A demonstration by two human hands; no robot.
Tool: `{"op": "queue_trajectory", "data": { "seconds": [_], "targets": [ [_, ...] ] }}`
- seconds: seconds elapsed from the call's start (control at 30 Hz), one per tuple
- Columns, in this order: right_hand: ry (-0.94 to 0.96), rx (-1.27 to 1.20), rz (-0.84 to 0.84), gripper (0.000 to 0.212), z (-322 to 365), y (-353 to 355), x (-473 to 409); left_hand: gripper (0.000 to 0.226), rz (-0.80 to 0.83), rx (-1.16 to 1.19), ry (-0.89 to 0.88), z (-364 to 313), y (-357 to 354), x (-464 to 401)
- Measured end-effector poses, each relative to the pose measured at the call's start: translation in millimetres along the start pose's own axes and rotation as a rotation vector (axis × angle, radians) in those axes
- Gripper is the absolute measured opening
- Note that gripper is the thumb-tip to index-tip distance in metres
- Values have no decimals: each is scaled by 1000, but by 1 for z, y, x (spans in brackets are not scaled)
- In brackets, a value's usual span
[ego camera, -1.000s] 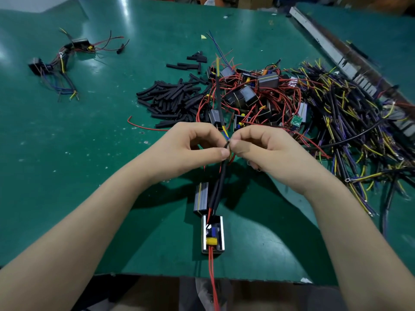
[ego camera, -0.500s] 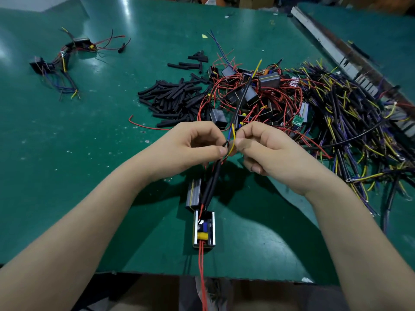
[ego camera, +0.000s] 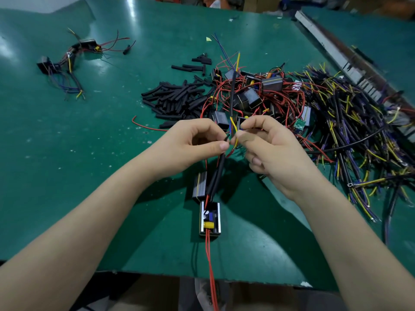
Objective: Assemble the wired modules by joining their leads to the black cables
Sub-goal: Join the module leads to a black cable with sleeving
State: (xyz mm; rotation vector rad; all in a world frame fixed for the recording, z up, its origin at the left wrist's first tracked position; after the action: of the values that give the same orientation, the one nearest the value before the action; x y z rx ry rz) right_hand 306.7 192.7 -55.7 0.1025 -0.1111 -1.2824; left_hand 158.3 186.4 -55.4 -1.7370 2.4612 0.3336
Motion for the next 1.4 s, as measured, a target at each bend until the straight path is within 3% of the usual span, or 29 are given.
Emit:
{"op": "queue_trajectory", "data": {
  "seconds": [0.17,0.37,0.53,0.73,1.03,1.13,1.27,1.4],
  "targets": [
    [10,-62,47,24,4,3,-1,9,1,-22,-9,2,0,0],
    [-158,-184,5,30,-2,12,-4,11,23,-48,-32,3,1,1],
    [-251,-296,156,19,-5,3,-1,3,92,-96,-50,4,-4,1],
    [-349,-264,248,10,-9,-1,0,5,154,-145,-70,2,-11,1],
    [-253,-206,271,23,-8,4,2,5,213,-145,43,-5,-12,5],
    [-176,-224,364,2,-1,3,8,5,233,-197,55,-10,-13,5],
    [-94,-223,457,29,5,7,12,7,227,-192,76,-13,-8,5],
    [-81,-210,412,21,4,8,9,10,212,-218,78,-14,-6,4]
  ]
}}
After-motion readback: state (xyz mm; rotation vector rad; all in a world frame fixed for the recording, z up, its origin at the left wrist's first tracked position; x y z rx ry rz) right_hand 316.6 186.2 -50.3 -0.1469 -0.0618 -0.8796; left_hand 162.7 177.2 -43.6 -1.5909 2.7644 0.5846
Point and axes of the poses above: each hand's wrist, its own x-axis away from the middle knuckle, its own y-axis out of the back of the hand, z = x × y, the point moved 5 cm from there along -x, towards the middle knuckle, and after that the axes turned 10 degrees about x, right-handed, at the moved point
